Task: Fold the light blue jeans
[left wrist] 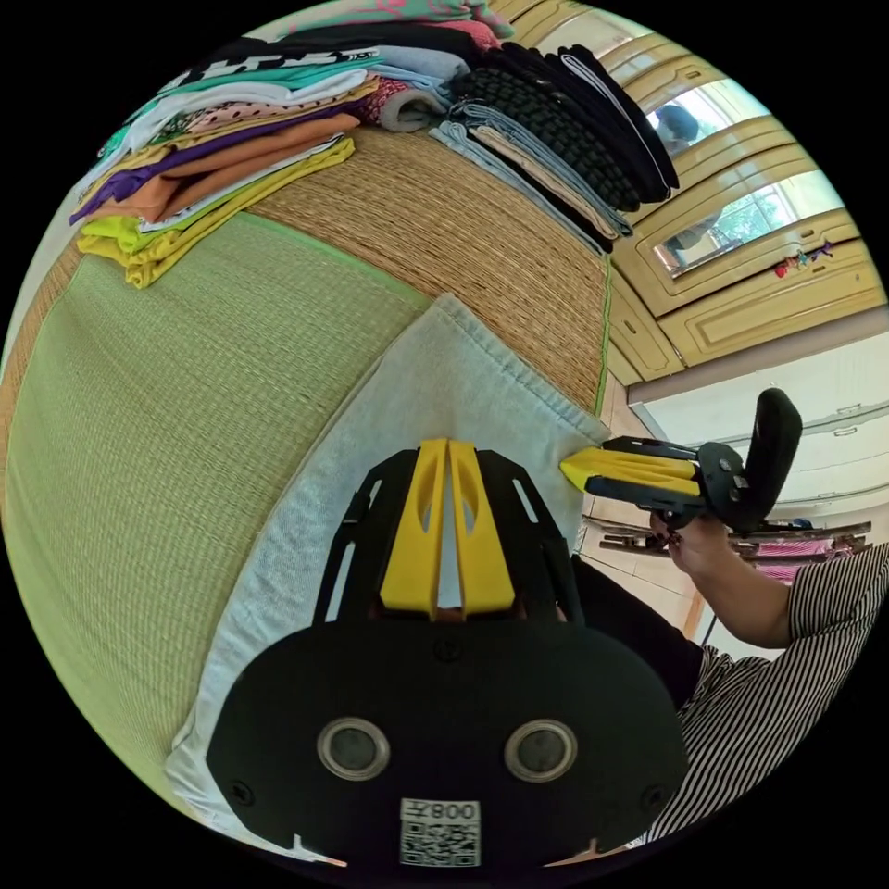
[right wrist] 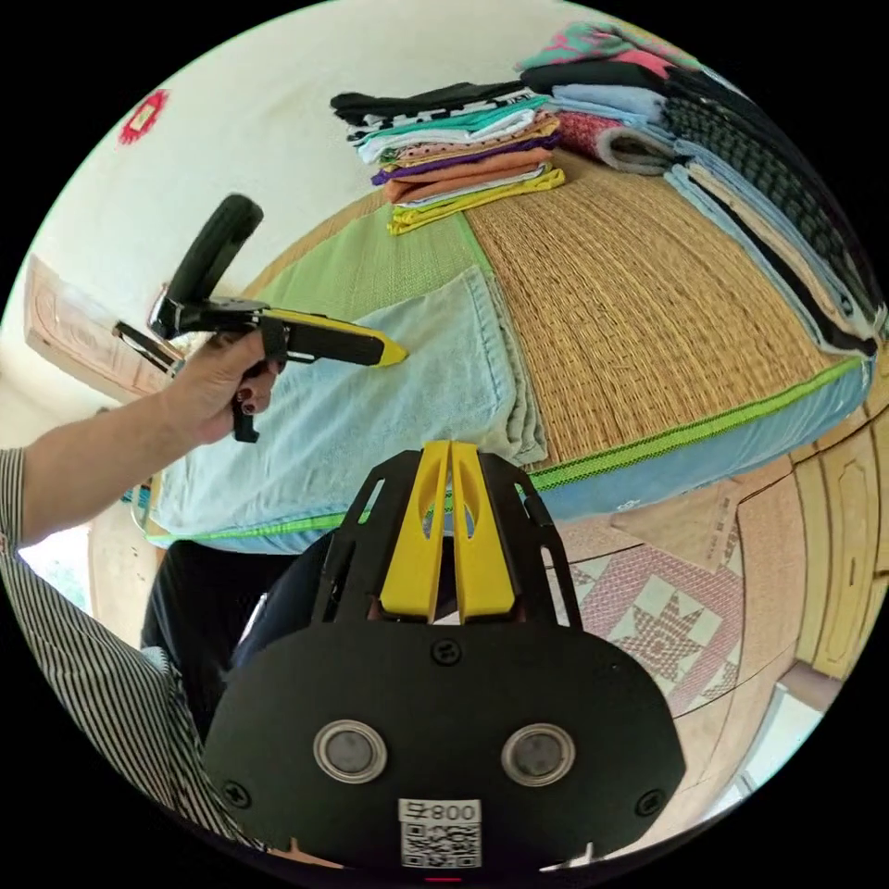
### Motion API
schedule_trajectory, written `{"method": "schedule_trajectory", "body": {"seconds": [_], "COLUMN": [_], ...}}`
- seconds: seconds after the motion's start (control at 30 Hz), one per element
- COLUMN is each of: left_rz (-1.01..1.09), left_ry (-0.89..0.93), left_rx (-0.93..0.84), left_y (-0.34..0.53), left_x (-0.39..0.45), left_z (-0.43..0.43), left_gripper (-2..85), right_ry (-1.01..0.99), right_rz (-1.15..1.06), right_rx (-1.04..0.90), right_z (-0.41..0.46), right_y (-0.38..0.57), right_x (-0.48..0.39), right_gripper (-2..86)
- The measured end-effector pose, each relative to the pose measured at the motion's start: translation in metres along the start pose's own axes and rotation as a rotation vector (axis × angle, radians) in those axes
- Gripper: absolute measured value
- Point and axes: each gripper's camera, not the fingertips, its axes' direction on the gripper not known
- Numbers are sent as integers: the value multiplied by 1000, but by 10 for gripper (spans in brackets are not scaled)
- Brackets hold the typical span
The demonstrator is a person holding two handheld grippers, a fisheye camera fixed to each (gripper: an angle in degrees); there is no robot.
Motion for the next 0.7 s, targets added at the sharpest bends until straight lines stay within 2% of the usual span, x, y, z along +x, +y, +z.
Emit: {"method": "schedule_trajectory", "body": {"seconds": [0.1,0.23,0.4,0.47,0.57,0.7], "left_rz": [14,-44,-243,-393,-564,-662], "left_ry": [10,45,-10,-57,-85,-148], "left_rx": [51,116,184,213,273,355], "left_y": [29,94,204,265,336,396], "left_x": [0,-12,-56,-89,-128,-164], "left_z": [-23,-57,-111,-138,-172,-214], "left_gripper": [1,2,3,5,12,21], "right_ry": [91,104,80,79,23,-175], "right_rz": [-74,-80,-38,-59,-152,-374], "right_rx": [5,-12,-78,-60,-27,-59], "right_z": [18,41,62,64,73,116], "right_y": [0,-6,-24,-30,-48,-86], "right_x": [-25,-42,-53,-67,-107,-188], "right_gripper": [1,1,0,0,1,3]}}
